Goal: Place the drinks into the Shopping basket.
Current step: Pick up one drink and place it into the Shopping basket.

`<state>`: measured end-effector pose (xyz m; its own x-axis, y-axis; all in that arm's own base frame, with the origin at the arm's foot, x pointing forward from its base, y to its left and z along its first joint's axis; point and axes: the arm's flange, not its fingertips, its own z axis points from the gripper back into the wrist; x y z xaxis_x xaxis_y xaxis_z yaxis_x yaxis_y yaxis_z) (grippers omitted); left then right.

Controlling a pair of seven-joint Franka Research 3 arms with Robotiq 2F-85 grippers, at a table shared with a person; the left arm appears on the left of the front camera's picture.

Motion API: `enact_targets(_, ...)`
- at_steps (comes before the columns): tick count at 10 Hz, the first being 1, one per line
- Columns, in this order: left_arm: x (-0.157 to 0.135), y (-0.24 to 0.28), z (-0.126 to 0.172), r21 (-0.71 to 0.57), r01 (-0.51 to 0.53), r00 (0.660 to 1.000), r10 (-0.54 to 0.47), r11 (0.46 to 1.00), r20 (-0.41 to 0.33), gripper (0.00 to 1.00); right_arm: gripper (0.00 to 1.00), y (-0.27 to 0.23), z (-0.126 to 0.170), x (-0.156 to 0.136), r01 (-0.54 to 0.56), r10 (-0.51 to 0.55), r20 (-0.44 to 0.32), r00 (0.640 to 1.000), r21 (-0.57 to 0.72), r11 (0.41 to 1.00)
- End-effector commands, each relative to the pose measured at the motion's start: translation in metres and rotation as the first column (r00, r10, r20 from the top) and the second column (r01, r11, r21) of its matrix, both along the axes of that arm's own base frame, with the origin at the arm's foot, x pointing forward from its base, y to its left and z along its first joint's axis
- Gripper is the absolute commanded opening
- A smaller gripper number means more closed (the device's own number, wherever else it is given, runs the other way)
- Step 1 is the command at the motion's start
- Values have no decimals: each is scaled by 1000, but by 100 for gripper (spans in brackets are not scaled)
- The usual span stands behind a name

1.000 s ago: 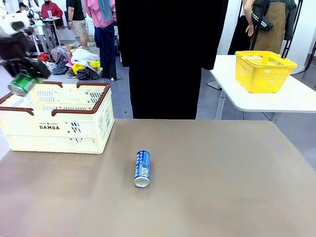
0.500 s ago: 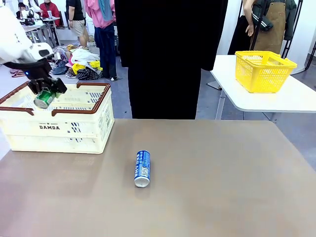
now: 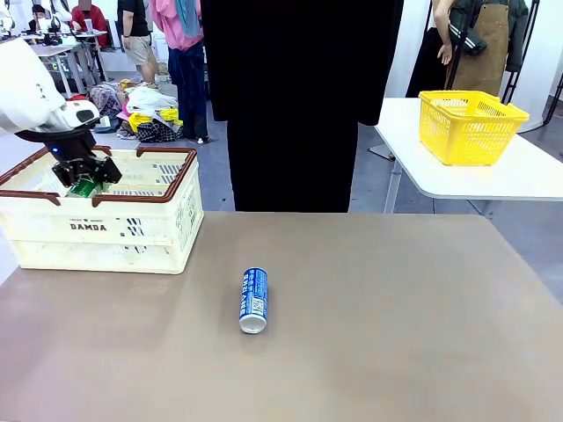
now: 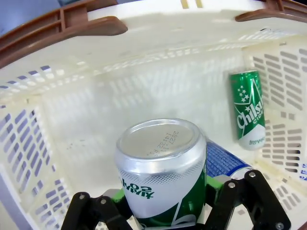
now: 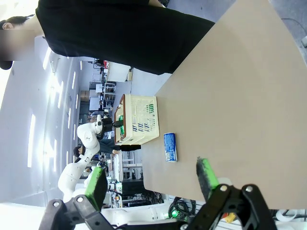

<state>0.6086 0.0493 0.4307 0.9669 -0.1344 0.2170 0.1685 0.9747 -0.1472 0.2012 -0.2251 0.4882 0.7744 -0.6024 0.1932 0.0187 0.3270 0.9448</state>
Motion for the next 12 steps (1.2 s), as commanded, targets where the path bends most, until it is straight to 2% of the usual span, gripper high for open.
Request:
enact_targets(1,2,-2,3,-3,-31,999,31,1000,10,0,100,-1,2,3,-3,3,42,999,8,1000)
enact_targets(3,9,-4,-8,37,-48,998,49,998,-38,0,100,-1,2,3,-3,3,42,999,8,1000)
enact_targets(6,12,-6,-15,111,-88,994,94,990,-52,0,100,-1,2,3,-3,3,42,999,8,1000)
enact_targets(10,14,-9,-17,139,-91,993,100,986,-58,0,100,-1,2,3,-3,3,42,999,8,1000)
enact_targets(11,15,-10,-17,142,-92,993,101,986,-62,33,100,-1,2,3,-3,3,42,999,8,1000)
enact_targets(12,15,-11,-15,151,-88,993,98,985,-63,91,100,-1,2,3,-3,3,42,999,8,1000)
